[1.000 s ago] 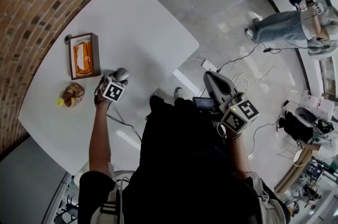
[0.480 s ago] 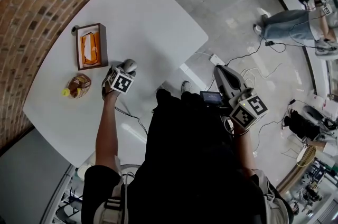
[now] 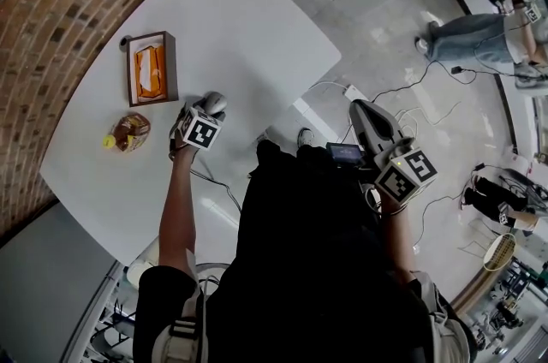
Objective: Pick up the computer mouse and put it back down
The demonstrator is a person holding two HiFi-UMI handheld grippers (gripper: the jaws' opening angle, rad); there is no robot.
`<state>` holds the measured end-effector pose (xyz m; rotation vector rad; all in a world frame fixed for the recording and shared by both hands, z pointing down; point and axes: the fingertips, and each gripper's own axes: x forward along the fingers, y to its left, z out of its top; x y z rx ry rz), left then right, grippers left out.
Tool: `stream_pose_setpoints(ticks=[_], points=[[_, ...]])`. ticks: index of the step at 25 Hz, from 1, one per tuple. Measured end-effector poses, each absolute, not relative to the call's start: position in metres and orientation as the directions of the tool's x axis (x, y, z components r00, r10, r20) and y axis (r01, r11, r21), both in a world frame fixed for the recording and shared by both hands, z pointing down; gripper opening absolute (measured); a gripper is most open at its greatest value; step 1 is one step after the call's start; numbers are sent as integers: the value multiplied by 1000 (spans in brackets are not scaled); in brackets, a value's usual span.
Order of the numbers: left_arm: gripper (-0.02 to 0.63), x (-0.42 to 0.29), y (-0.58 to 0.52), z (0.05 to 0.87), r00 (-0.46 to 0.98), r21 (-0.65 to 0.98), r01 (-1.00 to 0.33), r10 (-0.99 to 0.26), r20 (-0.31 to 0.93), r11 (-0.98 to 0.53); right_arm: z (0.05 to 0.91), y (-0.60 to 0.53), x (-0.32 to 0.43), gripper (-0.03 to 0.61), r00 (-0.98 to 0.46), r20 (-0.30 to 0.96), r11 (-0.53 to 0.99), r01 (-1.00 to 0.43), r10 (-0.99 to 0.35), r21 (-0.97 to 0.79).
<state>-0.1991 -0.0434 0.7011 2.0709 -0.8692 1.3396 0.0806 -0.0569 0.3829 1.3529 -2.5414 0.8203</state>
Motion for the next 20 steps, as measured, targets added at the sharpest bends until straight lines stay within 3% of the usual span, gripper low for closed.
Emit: stream_pose_setpoints(ticks=[20], points=[[301,-188,-38,631,320,61,-842,-406,856,-535,378,-58,83,17,-647,312,499,-748,-696,-437]])
